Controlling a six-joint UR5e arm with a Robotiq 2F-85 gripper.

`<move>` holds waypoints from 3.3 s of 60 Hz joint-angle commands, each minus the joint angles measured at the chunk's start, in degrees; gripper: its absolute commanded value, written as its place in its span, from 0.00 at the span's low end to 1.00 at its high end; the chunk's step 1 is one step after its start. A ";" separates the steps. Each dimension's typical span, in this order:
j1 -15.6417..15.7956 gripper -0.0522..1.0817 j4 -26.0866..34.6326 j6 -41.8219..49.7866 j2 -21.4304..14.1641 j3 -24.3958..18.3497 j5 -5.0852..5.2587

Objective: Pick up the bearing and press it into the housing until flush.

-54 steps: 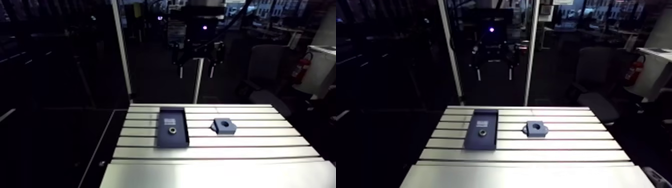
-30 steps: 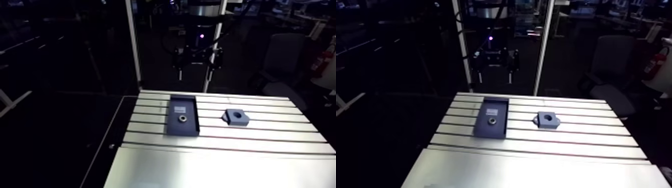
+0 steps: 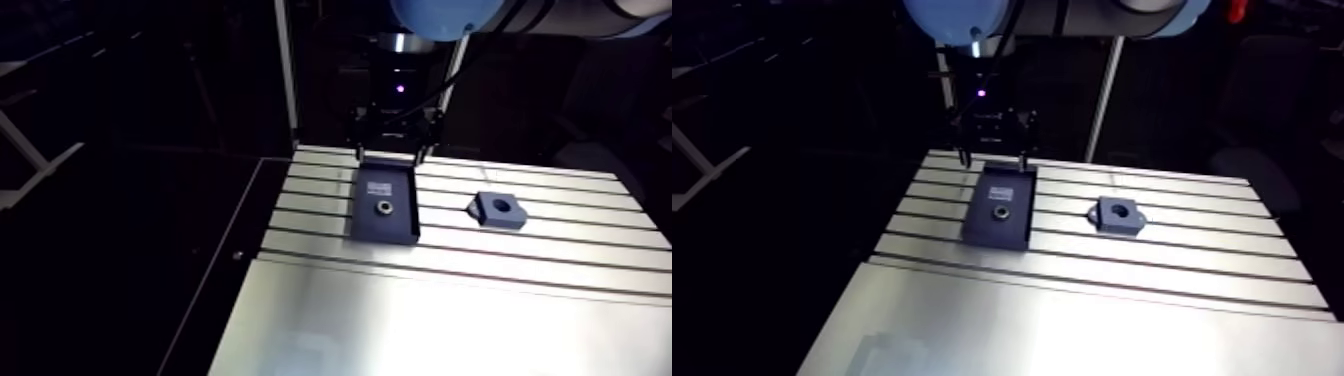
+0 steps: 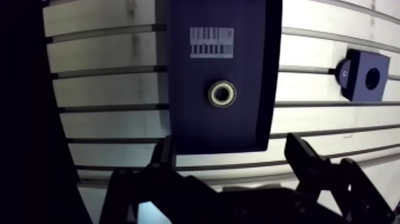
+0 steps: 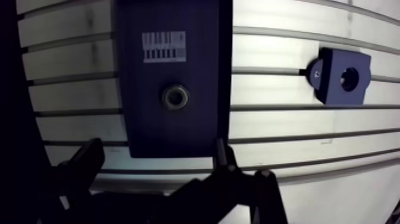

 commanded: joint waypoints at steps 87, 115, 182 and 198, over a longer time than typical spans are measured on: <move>-0.91 0.28 -8.33 -2.12 5.90 3.39 -1.08; -1.27 0.28 -8.42 -2.48 6.69 3.69 -0.90; -1.27 0.30 -11.15 -3.44 8.28 4.36 0.69; -1.27 0.32 -11.24 -3.44 8.53 4.56 0.68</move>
